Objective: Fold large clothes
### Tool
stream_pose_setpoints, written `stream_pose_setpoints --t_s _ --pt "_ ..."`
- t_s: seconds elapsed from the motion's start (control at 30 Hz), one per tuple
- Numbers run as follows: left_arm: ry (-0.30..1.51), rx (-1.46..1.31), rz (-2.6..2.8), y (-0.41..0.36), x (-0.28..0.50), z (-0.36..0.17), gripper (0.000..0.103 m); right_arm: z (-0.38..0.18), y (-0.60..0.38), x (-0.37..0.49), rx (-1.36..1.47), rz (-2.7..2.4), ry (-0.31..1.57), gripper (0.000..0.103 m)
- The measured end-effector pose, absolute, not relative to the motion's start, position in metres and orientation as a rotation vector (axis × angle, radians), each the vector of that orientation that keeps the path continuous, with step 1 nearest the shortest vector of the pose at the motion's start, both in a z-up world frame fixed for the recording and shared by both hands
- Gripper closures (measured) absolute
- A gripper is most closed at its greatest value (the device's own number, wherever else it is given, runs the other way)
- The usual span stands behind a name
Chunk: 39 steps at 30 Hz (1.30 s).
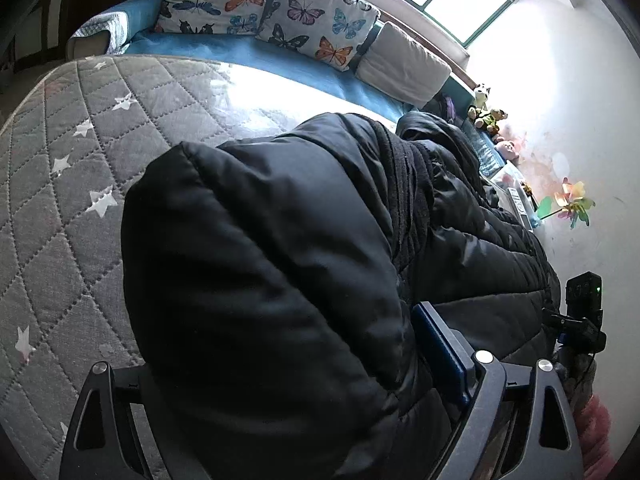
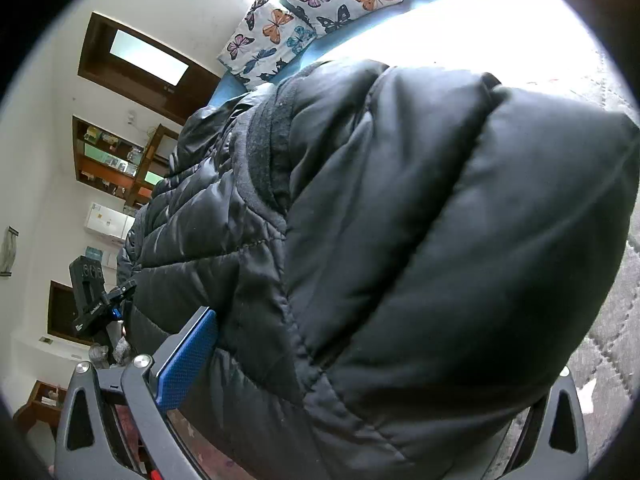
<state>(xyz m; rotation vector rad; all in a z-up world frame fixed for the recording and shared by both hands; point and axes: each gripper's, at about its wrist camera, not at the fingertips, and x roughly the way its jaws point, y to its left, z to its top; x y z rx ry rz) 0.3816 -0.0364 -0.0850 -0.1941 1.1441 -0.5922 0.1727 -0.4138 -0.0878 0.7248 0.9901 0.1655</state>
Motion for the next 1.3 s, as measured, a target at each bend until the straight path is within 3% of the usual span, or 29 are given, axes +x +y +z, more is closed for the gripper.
stream_pose_setpoints --t_s 0.1,0.4,0.5,0.57,0.63,0.7,0.8,1.0,1.3 --pt "1.178 -0.217 -0.598 -0.033 0.386 -0.09 0.0 -0.088 -0.414 0.173 0.727 0.166 0.989 0.0" --pt "1.275 -0.363 -0.649 -0.021 0.401 -0.107 0.0 -0.089 -0.42 0.171 0.754 0.18 0.958 0.0" --pt "1.258 -0.361 -0.658 -0.02 0.398 -0.102 0.008 -0.084 -0.416 0.166 0.739 0.186 0.938 0.001" --pt "1.235 -0.341 -0.649 -0.02 0.395 -0.097 0.013 -0.081 -0.415 0.164 0.735 0.185 0.926 0.007" --pt "1.197 -0.295 -0.633 -0.025 0.39 -0.089 0.025 -0.076 -0.416 0.16 0.734 0.181 0.906 0.017" --pt "1.147 -0.233 -0.615 -0.03 0.381 -0.075 0.035 -0.069 -0.416 0.157 0.734 0.182 0.883 0.036" --pt "1.096 -0.186 -0.615 -0.036 0.367 -0.057 0.045 -0.058 -0.415 0.148 0.724 0.185 0.842 0.049" --pt "1.054 -0.17 -0.702 -0.062 0.352 -0.028 0.052 -0.019 -0.419 0.118 0.635 0.126 0.76 0.055" --pt "1.057 -0.13 -0.884 -0.218 0.32 -0.018 0.052 0.024 -0.486 0.04 0.579 -0.081 0.656 0.055"
